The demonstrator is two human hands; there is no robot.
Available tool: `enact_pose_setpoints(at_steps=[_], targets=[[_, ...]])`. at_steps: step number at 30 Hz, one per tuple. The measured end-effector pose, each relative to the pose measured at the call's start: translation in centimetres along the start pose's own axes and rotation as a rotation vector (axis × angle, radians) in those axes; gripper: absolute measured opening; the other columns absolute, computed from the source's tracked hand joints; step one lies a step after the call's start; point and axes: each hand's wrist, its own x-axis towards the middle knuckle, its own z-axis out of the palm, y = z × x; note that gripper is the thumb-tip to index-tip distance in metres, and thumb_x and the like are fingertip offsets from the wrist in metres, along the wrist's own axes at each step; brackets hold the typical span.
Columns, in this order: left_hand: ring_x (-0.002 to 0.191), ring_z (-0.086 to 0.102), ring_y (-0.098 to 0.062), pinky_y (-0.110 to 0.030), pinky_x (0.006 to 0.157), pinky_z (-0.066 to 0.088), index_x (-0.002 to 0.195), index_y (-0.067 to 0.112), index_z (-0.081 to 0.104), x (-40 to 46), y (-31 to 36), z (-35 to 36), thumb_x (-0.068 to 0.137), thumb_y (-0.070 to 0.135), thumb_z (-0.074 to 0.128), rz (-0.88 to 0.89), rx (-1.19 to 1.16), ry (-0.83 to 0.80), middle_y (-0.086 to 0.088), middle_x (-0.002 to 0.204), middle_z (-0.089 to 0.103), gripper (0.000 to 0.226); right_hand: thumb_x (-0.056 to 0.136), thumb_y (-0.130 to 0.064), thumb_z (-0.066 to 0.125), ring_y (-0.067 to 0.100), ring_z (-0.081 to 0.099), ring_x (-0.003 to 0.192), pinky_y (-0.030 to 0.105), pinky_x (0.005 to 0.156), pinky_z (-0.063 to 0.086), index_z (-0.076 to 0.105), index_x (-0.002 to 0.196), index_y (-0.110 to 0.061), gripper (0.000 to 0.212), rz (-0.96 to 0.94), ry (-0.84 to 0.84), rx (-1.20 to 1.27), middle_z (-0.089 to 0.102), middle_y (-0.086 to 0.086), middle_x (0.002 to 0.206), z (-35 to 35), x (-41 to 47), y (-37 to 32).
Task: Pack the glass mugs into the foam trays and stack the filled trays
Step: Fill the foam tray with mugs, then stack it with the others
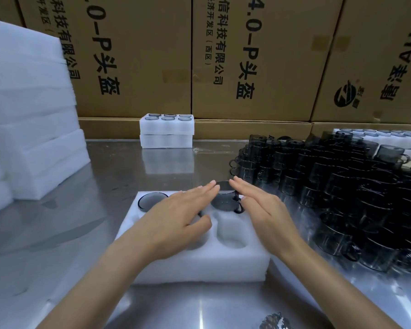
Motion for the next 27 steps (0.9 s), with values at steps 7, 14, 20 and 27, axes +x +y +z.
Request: enact_pose_setpoints(at_steps=[7,14,20,27], targets=[[0.137,0.002,0.014,-0.014,0.111,-0.002,0.148,0.038,0.015,0.1,0.0,0.2,0.098,0.035,0.031,-0.008,-0.006,-0.067,0.032,0.15,0.002,0.053,0.082,-0.035,0.026,-0.007,0.035,0.129,0.012,0.097,0.028,0.058,0.129,-0.031,0.057,0.006,-0.023,-0.269,0.044,-0.022,0.141,-0.2,-0.1,-0.4],[0.14,0.004,0.007,-0.025,0.112,-0.01,0.146,0.039,0.025,0.5,0.0,0.2,0.099,0.03,0.031,-0.049,0.05,-0.134,0.026,0.153,0.015,0.048,0.095,-0.024,0.031,0.0,0.025,0.138,0.028,0.113,0.007,0.058,0.128,-0.032,0.043,0.006,-0.141,-0.57,0.045,-0.017,0.143,-0.3,0.5,-0.1],[0.139,0.013,0.008,-0.026,0.114,-0.008,0.143,0.037,0.034,0.1,0.4,0.3,0.099,0.034,0.031,-0.045,0.032,0.029,0.026,0.148,0.03,0.045,0.088,-0.033,0.032,0.002,0.041,0.124,0.016,0.093,0.027,0.064,0.121,-0.03,0.046,0.059,0.075,-0.118,0.058,-0.023,0.116,0.0,0.4,1.9],[0.112,0.049,0.003,-0.027,0.113,0.009,0.115,0.031,0.064,-1.0,1.0,0.0,0.088,0.045,0.025,-0.057,0.048,0.387,0.024,0.115,0.061,0.049,0.097,-0.027,0.042,0.02,0.043,0.128,0.032,0.1,0.033,0.044,0.139,-0.021,0.043,0.304,0.183,-0.169,0.051,-0.001,0.14,0.1,2.5,6.9]])
